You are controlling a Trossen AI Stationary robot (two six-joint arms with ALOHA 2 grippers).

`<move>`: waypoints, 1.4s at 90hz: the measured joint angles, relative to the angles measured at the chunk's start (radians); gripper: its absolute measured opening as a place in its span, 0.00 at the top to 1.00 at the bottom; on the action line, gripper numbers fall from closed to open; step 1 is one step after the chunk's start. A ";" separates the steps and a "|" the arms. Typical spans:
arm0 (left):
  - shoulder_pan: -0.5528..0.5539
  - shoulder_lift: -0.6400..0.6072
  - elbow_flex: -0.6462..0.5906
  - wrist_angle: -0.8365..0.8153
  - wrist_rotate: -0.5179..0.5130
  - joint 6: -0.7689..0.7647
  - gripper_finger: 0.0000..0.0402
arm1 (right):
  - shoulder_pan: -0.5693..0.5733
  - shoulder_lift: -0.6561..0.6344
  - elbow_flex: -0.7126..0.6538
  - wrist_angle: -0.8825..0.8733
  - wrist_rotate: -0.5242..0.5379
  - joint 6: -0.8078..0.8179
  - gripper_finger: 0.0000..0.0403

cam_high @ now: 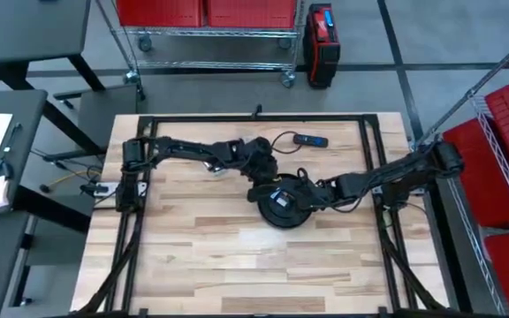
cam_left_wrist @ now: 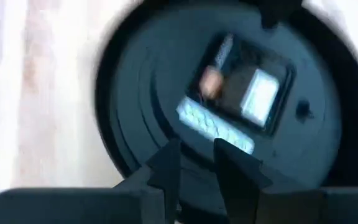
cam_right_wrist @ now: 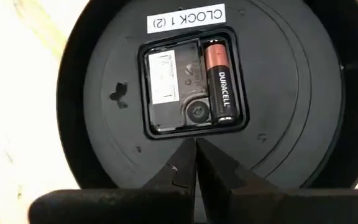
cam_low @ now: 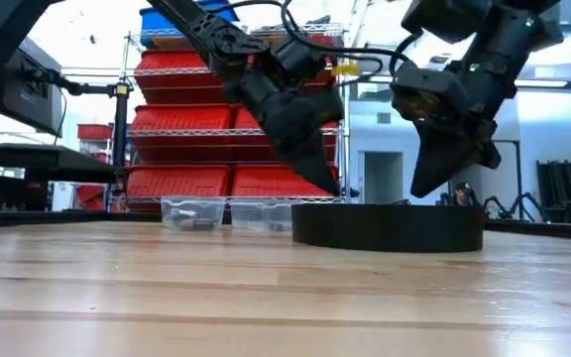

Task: Insert battery
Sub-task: Insert the black battery into the wall clock

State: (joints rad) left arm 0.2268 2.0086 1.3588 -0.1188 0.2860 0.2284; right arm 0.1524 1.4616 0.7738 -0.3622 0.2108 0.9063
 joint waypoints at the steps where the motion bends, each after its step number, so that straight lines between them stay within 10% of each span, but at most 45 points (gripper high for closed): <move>1: 0.000 0.002 0.000 0.005 -0.002 0.004 0.81 | 0.000 0.000 0.000 0.000 0.000 -0.002 1.00; 99: -0.019 0.042 0.000 0.051 0.008 0.102 1.00 | -0.052 0.060 -0.013 0.052 -0.001 -0.142 1.00; 126: -0.046 0.043 0.000 0.070 0.001 0.157 1.00 | -0.152 0.061 -0.013 0.056 -0.175 -0.308 1.00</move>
State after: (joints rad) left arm 0.1808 2.0520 1.3586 -0.0485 0.2867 0.3850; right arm -0.0001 1.5225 0.7609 -0.3059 0.0354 0.5982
